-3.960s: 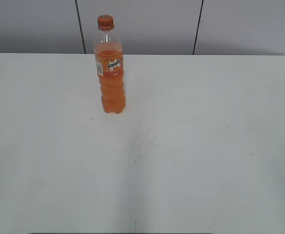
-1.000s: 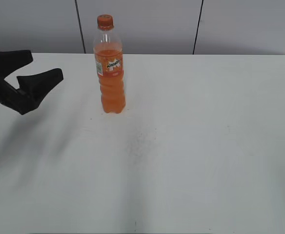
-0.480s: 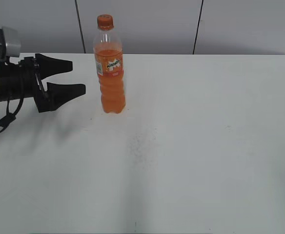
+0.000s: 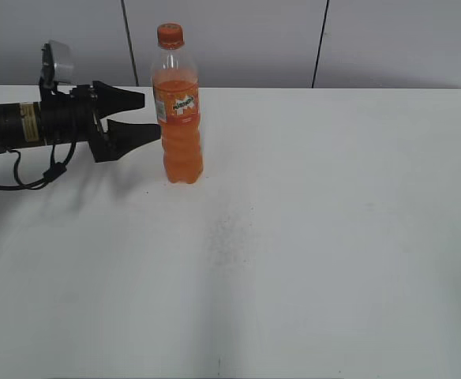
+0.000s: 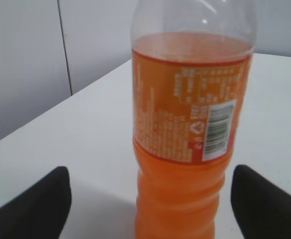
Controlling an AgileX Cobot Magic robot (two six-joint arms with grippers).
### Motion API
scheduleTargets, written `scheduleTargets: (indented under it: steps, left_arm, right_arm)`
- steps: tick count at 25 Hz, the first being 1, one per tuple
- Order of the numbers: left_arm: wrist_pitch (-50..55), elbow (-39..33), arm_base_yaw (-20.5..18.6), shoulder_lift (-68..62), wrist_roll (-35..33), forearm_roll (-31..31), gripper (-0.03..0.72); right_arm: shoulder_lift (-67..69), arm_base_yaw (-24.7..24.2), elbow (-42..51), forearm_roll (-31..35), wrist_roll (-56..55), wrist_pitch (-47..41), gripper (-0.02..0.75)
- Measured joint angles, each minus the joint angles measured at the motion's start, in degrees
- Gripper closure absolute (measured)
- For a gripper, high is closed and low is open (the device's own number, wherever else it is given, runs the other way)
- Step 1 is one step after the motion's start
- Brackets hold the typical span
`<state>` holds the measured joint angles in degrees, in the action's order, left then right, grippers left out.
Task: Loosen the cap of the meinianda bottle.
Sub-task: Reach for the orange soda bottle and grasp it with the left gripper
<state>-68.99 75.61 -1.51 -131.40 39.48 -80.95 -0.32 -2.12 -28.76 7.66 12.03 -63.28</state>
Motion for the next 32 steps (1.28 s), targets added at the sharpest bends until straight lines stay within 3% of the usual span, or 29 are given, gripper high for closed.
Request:
scheduleTargets:
  steps: [12,18,23,29,32]
  left_arm:
    - [-0.02,10.56,7.12,-7.26,6.11,-0.02,0.101]
    - [-0.03,11.73,8.15,-9.81,6.97,0.08,0.11]
    - [-0.03,11.79,8.2,-10.09,7.03,0.21,0.16]
    - [0.26,11.79,8.15,-10.16,7.03,0.33,0.281]
    - [0.26,11.95,8.15,-10.22,7.03,0.28,0.292]
  right_arm:
    - [0.0,0.0,0.0,0.0,0.0,0.0,0.236]
    - [0.0,0.0,0.0,0.0,0.0,0.0,0.236]
    - [0.0,0.0,0.0,0.0,0.0,0.0,0.236]
    - [0.0,0.0,0.0,0.0,0.0,0.0,0.236]
    - [0.0,0.0,0.0,0.0,0.0,0.0,0.236]
